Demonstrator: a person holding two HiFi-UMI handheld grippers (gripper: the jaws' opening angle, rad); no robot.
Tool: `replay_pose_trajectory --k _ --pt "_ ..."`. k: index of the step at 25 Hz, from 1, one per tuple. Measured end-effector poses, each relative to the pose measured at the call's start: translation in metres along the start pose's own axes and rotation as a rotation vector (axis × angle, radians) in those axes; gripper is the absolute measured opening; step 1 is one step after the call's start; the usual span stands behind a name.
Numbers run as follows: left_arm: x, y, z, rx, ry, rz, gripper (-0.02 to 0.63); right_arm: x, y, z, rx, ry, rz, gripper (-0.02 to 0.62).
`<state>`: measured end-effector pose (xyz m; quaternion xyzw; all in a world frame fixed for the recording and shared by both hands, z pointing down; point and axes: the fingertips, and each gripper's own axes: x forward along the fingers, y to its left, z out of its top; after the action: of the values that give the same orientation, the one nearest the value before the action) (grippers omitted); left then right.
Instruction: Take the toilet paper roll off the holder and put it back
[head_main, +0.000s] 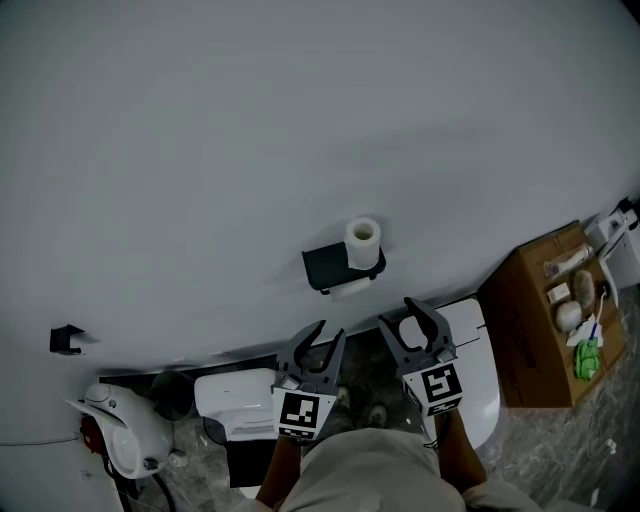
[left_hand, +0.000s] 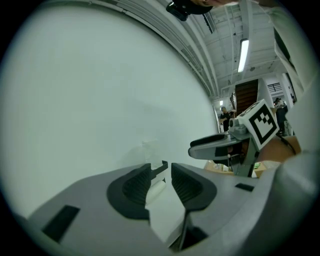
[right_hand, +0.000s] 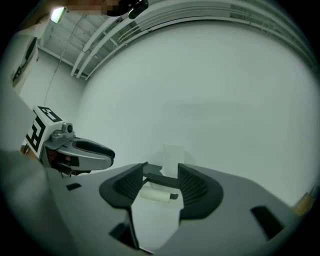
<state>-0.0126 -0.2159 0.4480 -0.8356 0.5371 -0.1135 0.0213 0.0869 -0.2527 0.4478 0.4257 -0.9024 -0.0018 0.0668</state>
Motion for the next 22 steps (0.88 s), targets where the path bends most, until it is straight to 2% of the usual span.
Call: replay_pose_trajectory --k 8,22 --pt "0.029 0.03 -0.001 -0.024 -0.007 -0.054 0.135 0.048 -0.014 0.006 -0.004 0.016 -0.044 0.232" --pt "0.066 0.047 0.005 -0.032 -0.033 -0.153 0.135 0.104 -0.036 0.009 -0.013 0.038 -0.1 0.286"
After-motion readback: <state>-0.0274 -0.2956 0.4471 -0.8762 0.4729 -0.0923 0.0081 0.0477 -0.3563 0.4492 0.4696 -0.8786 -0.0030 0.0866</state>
